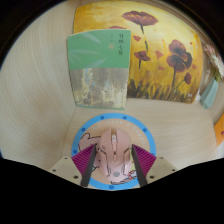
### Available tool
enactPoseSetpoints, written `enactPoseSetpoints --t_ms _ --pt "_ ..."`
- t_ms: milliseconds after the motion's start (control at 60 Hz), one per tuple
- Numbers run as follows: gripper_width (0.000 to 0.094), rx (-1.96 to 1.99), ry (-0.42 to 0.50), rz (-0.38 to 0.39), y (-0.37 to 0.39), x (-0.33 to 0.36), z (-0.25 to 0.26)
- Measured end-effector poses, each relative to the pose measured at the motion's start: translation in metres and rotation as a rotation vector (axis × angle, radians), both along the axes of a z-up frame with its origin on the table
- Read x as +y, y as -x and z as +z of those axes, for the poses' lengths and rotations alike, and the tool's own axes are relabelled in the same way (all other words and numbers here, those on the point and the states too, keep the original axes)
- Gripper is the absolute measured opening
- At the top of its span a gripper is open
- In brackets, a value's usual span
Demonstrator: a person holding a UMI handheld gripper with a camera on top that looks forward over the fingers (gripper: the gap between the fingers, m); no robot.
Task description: Arrange mouse
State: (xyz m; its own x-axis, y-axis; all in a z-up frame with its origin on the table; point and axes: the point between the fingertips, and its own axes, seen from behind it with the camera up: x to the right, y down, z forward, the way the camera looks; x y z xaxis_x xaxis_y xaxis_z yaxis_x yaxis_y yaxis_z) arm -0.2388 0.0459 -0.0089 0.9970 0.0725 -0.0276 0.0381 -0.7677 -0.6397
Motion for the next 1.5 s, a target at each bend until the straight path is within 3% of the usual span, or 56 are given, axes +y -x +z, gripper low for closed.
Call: enactPoseSetpoints --t_ms 17,50,350,533,850,1150,1500 --pt "0.0756 0.000 -0.007 -0.001 -0.001 0.001 0.004" --pt "0.0791 -0.002 -0.029 0.001 -0.001 0.003 0.015" --pt "0.0785 0.070 -0.207 -0.026 -0.024 -0.014 0.163" --pt "0.0780 0.076 -0.255 -0.035 -0.062 -0.066 0.221" --pt "0.0778 0.092 -0.279 -0.061 -0.151 -0.154 0.253" --pt "0.0776 0.072 -0.277 -0.073 -0.222 -0.220 0.243" --pt "0.0771 0.065 -0.293 -0.095 -0.255 -0.244 0.244"
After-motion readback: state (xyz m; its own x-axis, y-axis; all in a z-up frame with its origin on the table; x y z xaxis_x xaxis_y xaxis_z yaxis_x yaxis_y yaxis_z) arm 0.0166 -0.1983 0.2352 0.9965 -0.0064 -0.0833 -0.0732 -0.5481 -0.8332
